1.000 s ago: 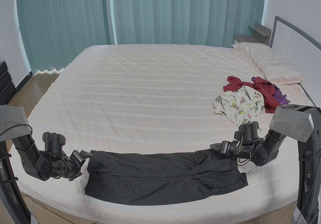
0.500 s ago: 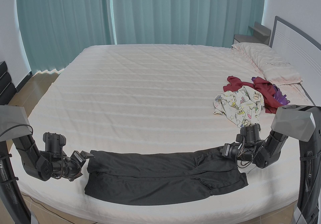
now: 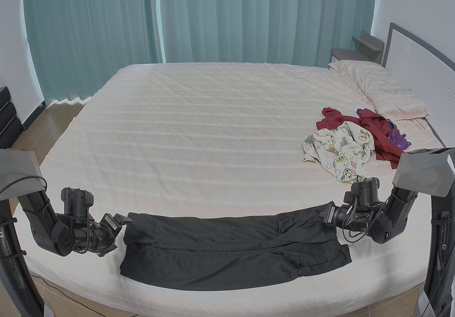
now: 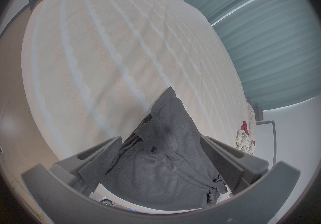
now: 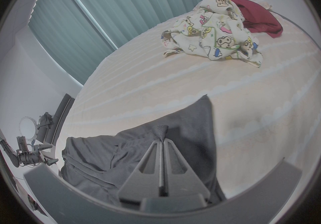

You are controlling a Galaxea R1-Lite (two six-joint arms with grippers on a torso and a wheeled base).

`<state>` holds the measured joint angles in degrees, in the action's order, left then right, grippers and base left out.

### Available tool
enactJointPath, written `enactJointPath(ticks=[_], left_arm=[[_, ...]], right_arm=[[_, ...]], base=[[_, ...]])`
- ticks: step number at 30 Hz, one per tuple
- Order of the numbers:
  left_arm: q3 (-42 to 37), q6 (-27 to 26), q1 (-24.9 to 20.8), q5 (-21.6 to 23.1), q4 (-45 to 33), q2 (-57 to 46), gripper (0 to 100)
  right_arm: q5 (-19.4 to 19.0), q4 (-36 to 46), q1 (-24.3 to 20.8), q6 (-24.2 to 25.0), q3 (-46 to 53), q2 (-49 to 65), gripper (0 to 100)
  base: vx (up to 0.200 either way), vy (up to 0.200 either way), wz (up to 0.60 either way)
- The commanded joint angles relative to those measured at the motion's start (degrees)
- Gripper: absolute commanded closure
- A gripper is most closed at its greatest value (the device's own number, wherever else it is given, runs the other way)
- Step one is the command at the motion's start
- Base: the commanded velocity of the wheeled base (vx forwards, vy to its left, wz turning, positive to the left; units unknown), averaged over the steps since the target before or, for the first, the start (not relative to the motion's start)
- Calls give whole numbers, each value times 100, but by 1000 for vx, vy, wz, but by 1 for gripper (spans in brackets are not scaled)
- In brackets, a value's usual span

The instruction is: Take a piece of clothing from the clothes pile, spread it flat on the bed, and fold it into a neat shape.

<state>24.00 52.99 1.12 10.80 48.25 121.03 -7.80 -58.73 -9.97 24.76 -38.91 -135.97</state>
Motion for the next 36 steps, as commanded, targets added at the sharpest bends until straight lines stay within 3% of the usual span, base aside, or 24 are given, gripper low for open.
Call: enactJointPath(ticks=[1, 12, 13, 21, 28, 32, 36], left_arm=[[-1, 1, 2, 1, 0, 9, 0], [-1, 1, 2, 1, 0, 9, 0], [-1, 1, 2, 1, 0, 9, 0], [-1, 9, 2, 1, 0, 9, 0], [-1, 1, -7, -17, 0, 9, 0], [-1, 1, -7, -17, 0, 9, 0], [-1, 1, -15, -25, 0, 44, 0]], right_arm=[[7, -6, 145, -50, 68, -43, 100], [103, -121, 171, -94, -2, -219, 100], [103, -138, 162, -94, -20, -210, 0], [139, -437, 30, -120, -152, 106, 0], [270, 20, -998, -173, -758, -8, 0], [306, 574, -1226, -437, -1101, -157, 0], [631, 714, -1235, -982, -1426, -518, 0]], base=[[0, 0, 0], [0, 0, 0], [0, 0, 0], [0, 0, 0], [0, 0, 0], [0, 0, 0], [0, 0, 0]])
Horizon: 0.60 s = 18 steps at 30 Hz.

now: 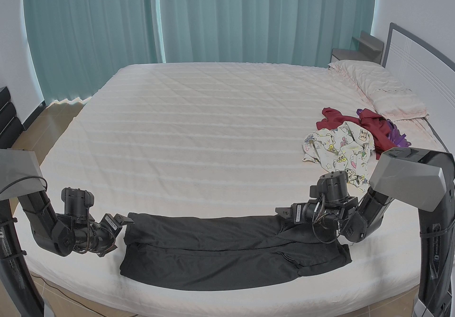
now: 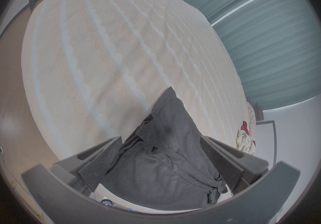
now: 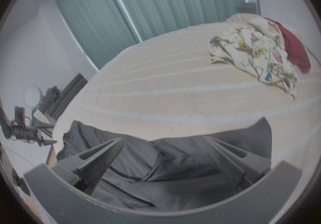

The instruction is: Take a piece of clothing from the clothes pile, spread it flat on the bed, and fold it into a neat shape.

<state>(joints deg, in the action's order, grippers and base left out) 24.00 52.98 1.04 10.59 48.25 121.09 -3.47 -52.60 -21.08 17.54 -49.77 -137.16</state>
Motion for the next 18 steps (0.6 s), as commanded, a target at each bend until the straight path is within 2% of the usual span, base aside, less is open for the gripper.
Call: enactJointPath(ticks=[1, 15, 16, 18], left_arm=[[-1, 2, -7, -5, 9, 38, 0], [-1, 2, -33, -40, 9, 38, 0], [-1, 2, -33, -57, 9, 46, 0], [-1, 2, -33, -57, 9, 46, 0]], right_arm=[[242, 83, -107, -366, -375, -470, 0], [286, 92, -169, -559, -138, -558, 0], [286, 92, -177, -629, -120, -584, 100], [330, 48, -177, -691, -111, -593, 100]], base=[[0, 0, 0], [0, 0, 0], [0, 0, 0], [0, 0, 0]])
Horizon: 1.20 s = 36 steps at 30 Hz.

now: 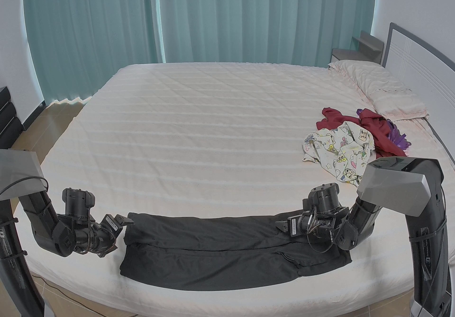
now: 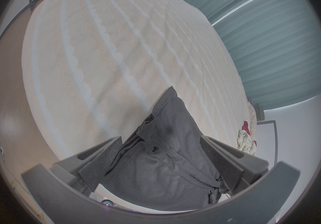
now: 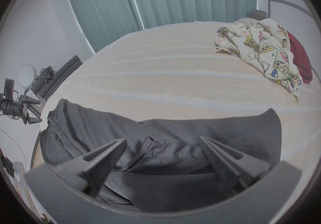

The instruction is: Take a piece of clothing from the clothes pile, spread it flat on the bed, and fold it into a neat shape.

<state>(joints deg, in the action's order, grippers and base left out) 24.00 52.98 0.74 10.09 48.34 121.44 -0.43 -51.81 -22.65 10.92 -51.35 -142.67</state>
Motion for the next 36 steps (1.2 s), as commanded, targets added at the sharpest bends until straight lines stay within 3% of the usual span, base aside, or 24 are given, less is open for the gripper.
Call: enactJointPath(ticks=[1, 11, 27, 36], left_arm=[[-1, 2, -4, -7, 0, 11, 0], [-1, 2, -4, -16, 0, 11, 0], [-10, 2, -13, -51, 97, 55, 0], [-80, 2, -39, -51, 264, 108, 0]], right_arm=[[60, -40, -20, -38, 46, -42, 100], [289, -136, -20, 15, -16, 151, 100], [324, -804, -143, 24, -42, 274, 100], [324, -796, -205, 24, -42, 169, 100]], base=[[0, 0, 0], [0, 0, 0], [0, 0, 0], [0, 0, 0]])
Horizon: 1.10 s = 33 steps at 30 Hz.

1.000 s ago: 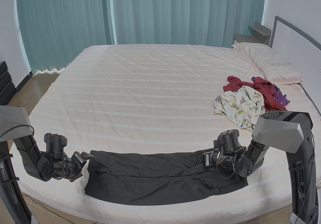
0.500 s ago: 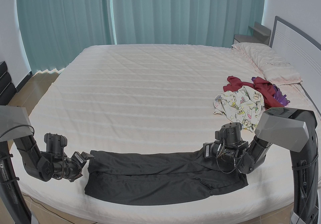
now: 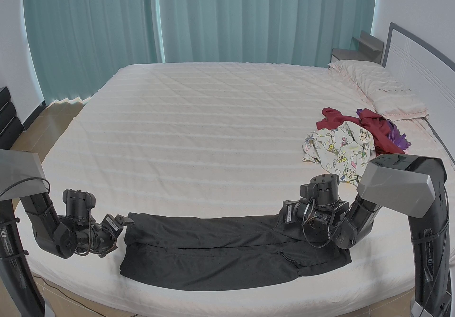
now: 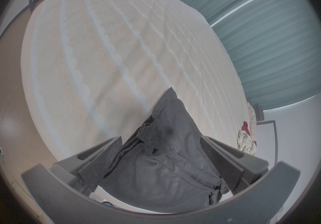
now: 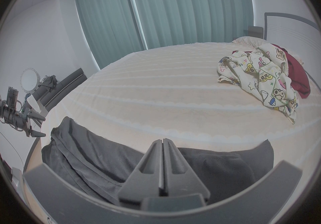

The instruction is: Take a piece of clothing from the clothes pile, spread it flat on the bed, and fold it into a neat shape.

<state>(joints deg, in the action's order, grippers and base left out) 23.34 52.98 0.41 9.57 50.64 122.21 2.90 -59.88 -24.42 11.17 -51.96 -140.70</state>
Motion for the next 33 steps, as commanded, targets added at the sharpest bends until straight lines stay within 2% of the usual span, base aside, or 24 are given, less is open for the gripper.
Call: enactJointPath(ticks=[1, 8, 11, 12, 17, 24, 33], left_arm=[[-14, 2, -6, 1, 34, 31, 0], [-14, 2, -24, -96, 60, 57, 0], [-14, 2, -33, -96, 60, 66, 0], [-14, 2, -33, -96, 60, 66, 0], [-14, 2, -41, -96, 60, 66, 0], [-14, 2, -41, -104, 60, 66, 0], [-14, 2, -41, -104, 60, 75, 0]], right_arm=[[-9, 11, -28, 0, 19, -27, 0], [-9, 29, 34, 35, 28, 8, 0], [-9, 29, 157, 325, 10, 43, 0], [-9, 108, 218, 492, 28, 113, 0], [-44, 653, 658, 606, 142, 228, 0], [-123, 688, 1079, 720, 318, 175, 0], [-299, 715, 1018, 958, 450, 105, 0]], base=[[0, 0, 0], [0, 0, 0], [0, 0, 0], [0, 0, 0], [0, 0, 0], [0, 0, 0], [0, 0, 0]])
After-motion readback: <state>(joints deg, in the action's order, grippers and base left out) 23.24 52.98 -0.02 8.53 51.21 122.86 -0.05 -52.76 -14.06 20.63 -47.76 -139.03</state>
